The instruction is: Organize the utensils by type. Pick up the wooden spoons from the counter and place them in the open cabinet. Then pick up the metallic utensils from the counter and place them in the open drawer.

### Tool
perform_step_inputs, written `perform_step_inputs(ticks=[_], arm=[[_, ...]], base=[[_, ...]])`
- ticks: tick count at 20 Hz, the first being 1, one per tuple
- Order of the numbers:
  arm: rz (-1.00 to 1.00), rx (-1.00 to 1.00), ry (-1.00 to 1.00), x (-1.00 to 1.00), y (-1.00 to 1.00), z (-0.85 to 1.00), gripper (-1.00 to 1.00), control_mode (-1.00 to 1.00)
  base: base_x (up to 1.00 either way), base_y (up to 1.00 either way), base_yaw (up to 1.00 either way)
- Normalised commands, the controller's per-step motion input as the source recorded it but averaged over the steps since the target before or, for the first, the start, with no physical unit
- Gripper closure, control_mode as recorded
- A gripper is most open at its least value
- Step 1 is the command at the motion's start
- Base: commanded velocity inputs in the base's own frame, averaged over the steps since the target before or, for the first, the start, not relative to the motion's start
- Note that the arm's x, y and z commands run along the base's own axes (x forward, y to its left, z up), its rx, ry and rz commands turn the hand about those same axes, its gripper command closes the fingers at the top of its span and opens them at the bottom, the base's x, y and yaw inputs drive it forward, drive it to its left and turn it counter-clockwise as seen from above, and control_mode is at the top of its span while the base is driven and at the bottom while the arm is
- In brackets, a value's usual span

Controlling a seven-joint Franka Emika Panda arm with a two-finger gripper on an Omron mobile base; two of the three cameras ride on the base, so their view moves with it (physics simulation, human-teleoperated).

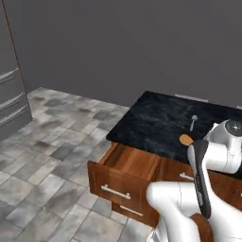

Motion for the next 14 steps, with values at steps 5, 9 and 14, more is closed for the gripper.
perform_step_inputs(ticks=[5, 9, 14], arm=[[0.00, 0.00, 0.00, 0.00, 0.00, 0.00, 1.00, 1.00], [0.00, 0.00, 0.00, 0.00, 0.00, 0.00, 1.00, 1.00], [0.00, 0.00, 0.00, 0.00, 0.00, 0.00, 1.00, 1.00]], base=[[-0.10, 0.00, 1.00], [-0.13, 0.00, 1.00], [-0.16, 0.00, 1.00]])
